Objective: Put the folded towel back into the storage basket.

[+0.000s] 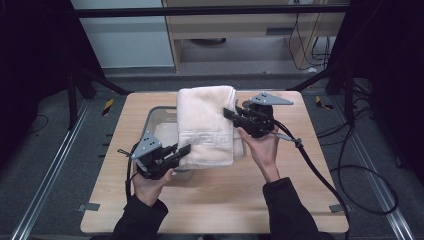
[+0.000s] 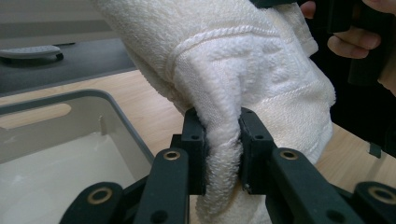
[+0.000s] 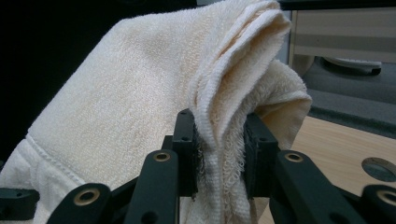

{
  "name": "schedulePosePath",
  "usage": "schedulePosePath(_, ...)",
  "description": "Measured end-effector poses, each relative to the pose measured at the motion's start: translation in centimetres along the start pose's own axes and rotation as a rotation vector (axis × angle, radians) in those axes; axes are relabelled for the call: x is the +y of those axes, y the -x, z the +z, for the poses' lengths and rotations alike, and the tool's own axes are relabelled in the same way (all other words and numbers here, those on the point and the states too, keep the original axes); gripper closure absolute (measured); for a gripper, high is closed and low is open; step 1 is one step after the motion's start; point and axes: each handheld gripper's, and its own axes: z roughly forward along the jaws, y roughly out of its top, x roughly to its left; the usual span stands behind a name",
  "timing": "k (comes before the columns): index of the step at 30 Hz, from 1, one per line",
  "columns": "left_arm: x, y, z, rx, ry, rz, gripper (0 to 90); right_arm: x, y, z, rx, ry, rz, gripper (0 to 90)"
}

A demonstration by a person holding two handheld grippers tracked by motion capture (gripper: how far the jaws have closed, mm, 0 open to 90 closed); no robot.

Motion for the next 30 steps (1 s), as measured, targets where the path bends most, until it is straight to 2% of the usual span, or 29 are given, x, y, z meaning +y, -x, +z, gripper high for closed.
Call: schedulePosePath(30,1.3,-4.3,-4.1,0.070,0.066,-0.090,74.8,2.8,-3.5,4.9,0.041,0.004,-0.014,70.8)
